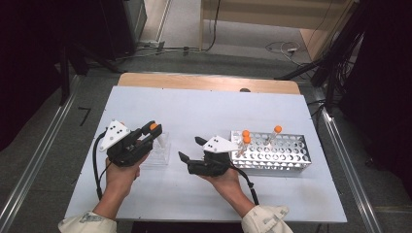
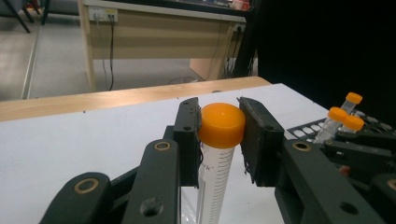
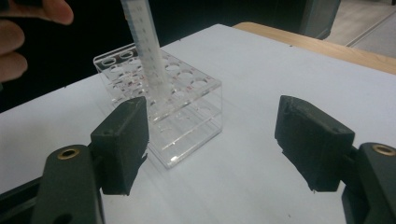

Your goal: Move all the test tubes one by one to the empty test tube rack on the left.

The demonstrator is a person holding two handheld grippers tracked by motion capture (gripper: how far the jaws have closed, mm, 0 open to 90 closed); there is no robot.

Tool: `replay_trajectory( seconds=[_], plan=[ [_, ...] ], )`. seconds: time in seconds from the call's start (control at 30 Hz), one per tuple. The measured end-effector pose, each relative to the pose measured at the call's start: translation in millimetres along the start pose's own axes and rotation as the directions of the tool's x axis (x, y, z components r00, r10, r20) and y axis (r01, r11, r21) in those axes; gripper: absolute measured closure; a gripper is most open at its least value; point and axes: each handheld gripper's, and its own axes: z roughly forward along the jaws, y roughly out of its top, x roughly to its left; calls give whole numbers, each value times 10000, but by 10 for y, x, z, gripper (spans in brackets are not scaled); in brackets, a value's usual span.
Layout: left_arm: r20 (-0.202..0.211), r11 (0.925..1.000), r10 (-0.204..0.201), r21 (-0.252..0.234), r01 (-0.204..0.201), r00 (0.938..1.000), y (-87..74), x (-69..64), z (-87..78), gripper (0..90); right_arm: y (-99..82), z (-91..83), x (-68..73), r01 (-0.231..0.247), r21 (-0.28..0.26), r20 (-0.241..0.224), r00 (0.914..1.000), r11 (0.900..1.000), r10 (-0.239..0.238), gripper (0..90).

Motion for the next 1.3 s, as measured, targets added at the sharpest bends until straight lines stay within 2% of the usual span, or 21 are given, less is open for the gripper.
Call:
replay_trajectory(
  seconds=[0.3, 0.5, 0.7, 0.77, 0.87, 1.17, 1.3],
  plan=[
    [-326, 9992, -230, -336, 219, 9992, 123, 167, -101, 692, -72, -66, -45, -111, 123, 87, 9999, 9999, 110, 241],
    [-808, 9984, -335, -482, 297, 9962, 155, 315, -155, 696, -93, -109, -63, -87, 149, 123, 9999, 9999, 85, 241],
    [-1541, 9990, -256, -410, 195, 9877, 125, 473, -155, 696, -113, -126, -68, -110, 178, 170, 9998, 9998, 107, 242],
    [-1722, 9987, -362, -416, 294, 9844, 107, 535, -147, 696, -117, -124, -73, -84, 182, 178, 9998, 9998, 80, 242],
    [-1997, 9991, -298, -364, 230, 9794, 84, 602, -136, 696, -122, -122, -78, -69, 203, 170, 9998, 9998, 65, 243],
    [-2478, 9996, 62, -264, -131, 9688, 48, 671, -100, 696, -127, -127, -77, -103, 195, 188, 9998, 9998, 99, 245],
    [-2549, 9998, 52, -165, -97, 9670, 28, 700, -85, 696, -130, -127, -75, -59, 189, 160, 9999, 9998, 56, 245]
  ],
)
